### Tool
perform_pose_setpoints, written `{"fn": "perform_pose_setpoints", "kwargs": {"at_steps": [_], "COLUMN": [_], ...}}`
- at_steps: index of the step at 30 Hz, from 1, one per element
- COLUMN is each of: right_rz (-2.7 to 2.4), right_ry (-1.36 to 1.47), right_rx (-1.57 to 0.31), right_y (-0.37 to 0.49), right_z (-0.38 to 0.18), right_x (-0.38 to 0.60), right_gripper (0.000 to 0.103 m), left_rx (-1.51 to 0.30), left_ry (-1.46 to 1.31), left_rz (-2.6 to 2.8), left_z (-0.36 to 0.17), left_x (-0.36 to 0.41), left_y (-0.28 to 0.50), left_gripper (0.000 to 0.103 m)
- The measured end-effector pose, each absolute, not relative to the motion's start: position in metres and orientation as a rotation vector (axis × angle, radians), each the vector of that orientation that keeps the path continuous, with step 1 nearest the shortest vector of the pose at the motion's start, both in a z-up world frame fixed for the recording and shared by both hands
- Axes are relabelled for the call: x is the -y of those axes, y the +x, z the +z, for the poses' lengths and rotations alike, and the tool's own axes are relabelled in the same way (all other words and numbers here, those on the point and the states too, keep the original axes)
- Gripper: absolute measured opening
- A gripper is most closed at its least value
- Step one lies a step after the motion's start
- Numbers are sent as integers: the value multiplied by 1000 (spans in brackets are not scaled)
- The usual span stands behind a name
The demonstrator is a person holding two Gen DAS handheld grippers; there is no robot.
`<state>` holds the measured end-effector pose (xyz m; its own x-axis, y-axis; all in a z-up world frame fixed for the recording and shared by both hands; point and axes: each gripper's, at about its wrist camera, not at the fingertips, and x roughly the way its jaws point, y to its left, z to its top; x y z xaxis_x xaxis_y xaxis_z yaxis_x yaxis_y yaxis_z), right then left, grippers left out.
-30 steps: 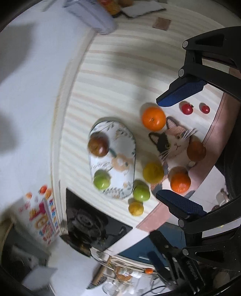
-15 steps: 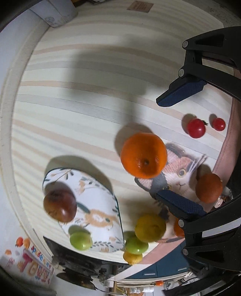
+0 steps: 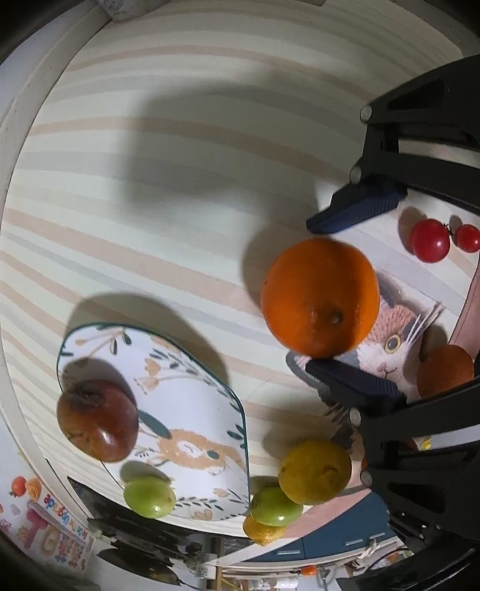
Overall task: Organize fruits
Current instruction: 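Grasp an orange with the left tool while the right tool grasps another orange, then carry both oranges onto the plate beside the green apple and release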
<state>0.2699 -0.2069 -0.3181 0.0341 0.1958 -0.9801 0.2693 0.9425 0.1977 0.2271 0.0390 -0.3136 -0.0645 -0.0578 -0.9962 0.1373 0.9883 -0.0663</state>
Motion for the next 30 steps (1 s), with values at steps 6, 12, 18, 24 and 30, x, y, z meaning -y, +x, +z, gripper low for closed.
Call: {"fn": "perform_pose_setpoints", "kwargs": {"at_steps": [6, 12, 18, 24, 30], "right_rz": [-3, 2, 5, 6, 8], "right_ry": [357, 361, 349, 323, 282], "right_rx": [-1595, -1607, -1610, -1618, -1617], "right_y": [255, 243, 241, 247, 248], "right_z": [-318, -321, -322, -323, -320], "right_x": [192, 191, 192, 182, 169], "right_gripper": [67, 67, 67, 67, 66], "left_rx": [-1644, -1656, -1651, -1636, -1617], "left_ry": [56, 31, 35, 69, 61], "left_rz": [-169, -163, -169, -170, -182], "left_z": [-321, -333, -335, -334, -324], "left_x": [-41, -51, -46, -40, -36], "left_y": [218, 211, 220, 219, 219], "left_gripper": [69, 69, 69, 63, 63]}}
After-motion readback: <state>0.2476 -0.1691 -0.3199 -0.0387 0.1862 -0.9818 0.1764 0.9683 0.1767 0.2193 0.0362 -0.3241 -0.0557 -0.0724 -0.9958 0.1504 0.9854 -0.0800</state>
